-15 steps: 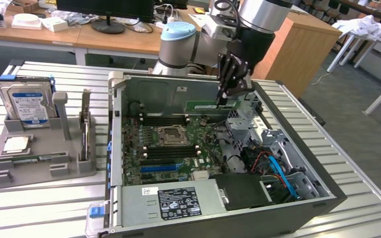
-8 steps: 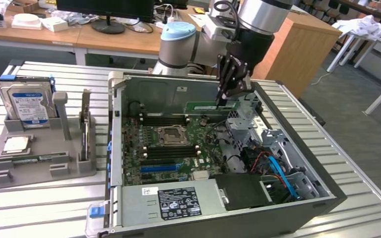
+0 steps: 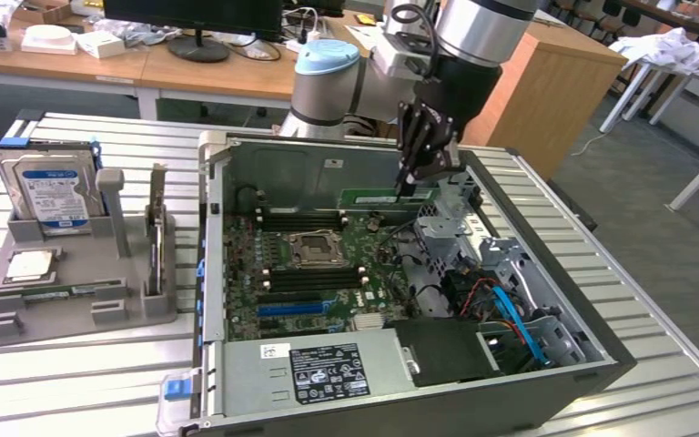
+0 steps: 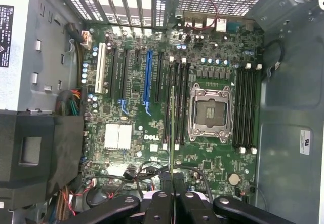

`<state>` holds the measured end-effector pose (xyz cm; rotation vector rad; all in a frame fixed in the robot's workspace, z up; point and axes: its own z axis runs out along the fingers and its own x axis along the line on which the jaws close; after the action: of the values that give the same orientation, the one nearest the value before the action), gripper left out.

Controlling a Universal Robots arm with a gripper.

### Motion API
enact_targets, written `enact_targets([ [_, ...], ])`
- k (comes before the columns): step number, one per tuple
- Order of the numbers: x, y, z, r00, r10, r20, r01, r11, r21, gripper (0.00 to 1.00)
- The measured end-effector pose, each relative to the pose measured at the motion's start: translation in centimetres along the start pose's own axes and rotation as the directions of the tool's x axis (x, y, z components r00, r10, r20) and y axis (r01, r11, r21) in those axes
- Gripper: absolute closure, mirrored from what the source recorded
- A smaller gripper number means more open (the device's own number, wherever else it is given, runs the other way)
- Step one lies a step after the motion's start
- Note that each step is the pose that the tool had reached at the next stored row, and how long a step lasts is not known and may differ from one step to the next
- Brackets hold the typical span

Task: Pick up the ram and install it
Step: 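Insert the ram into the slot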

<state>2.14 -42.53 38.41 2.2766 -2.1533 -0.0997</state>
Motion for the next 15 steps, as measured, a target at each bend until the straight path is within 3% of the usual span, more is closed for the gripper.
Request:
enact_targets([
  [15, 0.02, -0.02, 0.45, 1.0000, 0.001, 0.0001, -0.001, 1.0000, 0.0001, 0.88],
])
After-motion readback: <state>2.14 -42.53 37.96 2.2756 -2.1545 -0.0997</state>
